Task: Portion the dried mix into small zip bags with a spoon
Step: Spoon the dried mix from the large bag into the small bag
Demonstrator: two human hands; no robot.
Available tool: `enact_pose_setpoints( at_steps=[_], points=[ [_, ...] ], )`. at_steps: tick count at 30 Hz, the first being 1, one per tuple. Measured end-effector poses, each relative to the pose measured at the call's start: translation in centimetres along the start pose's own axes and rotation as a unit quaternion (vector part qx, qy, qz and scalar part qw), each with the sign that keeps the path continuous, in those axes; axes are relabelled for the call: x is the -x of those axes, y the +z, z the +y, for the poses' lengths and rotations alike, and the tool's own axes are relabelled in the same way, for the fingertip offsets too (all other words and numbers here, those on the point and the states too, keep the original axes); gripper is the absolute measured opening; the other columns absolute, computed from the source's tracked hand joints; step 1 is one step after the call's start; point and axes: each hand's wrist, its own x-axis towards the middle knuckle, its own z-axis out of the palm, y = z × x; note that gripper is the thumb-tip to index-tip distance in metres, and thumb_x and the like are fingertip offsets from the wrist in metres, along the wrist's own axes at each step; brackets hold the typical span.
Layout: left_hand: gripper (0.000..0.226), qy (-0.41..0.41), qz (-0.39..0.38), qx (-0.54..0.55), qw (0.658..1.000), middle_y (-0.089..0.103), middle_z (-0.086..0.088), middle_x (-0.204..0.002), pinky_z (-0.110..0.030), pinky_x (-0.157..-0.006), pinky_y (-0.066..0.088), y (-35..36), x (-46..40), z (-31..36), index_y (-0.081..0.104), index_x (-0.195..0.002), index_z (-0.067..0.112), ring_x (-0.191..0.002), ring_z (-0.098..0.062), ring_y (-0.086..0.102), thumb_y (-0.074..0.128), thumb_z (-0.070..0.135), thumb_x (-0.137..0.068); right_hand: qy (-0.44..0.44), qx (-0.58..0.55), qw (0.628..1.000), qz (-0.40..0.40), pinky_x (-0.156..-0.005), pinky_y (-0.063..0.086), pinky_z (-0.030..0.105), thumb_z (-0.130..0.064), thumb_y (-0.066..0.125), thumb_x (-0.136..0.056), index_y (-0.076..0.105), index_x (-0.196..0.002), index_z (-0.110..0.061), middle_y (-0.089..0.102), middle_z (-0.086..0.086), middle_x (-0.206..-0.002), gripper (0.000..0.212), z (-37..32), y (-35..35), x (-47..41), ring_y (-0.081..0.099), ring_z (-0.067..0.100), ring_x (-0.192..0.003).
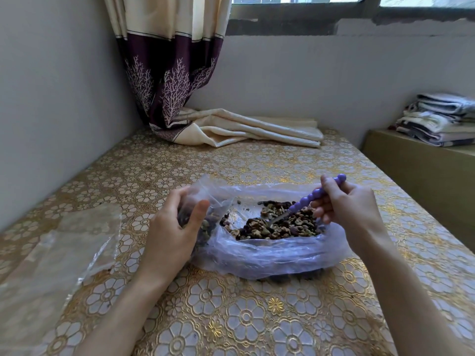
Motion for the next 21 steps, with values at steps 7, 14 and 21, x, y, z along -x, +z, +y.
enact_pose_setpoints(
  at_steps=[7,14,21],
  points=[
    [0.059,-0.014,-0.012,-0.009,1.000,0.057,0.020,-0.084,-0.002,-0.059,0.042,0.0,0.0,-0.2,0.049,-0.112,0.030,-0.081,0.021,0.053,0.040,0.072,-0.072,0.022,-0.073,0.996,0.043,-0.036,0.041,0.015,-0.023,0.050,-0.097,0.059,-0.071,-0.002,0.061,0.002,-0.045,0.034,-0.2,-0.3,-0.1,0.053,0.007,-0.038],
    [0.058,-0.026,-0.030,-0.028,0.999,0.055,0.025,-0.085,-0.002,-0.062,0.044,0.1,-0.1,-0.3,0.051,-0.118,0.027,-0.075,0.021,0.053,0.044,0.065,-0.075,-0.031,-0.145,0.985,0.085,-0.037,0.041,0.016,-0.024,0.052,-0.095,0.060,-0.070,-0.005,0.063,0.001,-0.049,0.033,-1.3,0.2,0.1,0.054,0.007,-0.040],
    [0.051,-0.020,-0.042,-0.011,0.999,0.059,0.020,-0.084,0.000,-0.064,0.041,0.1,-0.1,0.1,0.050,-0.111,0.030,-0.081,0.021,0.053,0.048,0.062,-0.071,-0.084,-0.183,0.977,0.074,-0.037,0.042,0.016,-0.026,0.053,-0.095,0.061,-0.069,-0.008,0.065,0.002,-0.053,0.032,-2.8,2.3,0.9,0.055,0.009,-0.041]
  ],
)
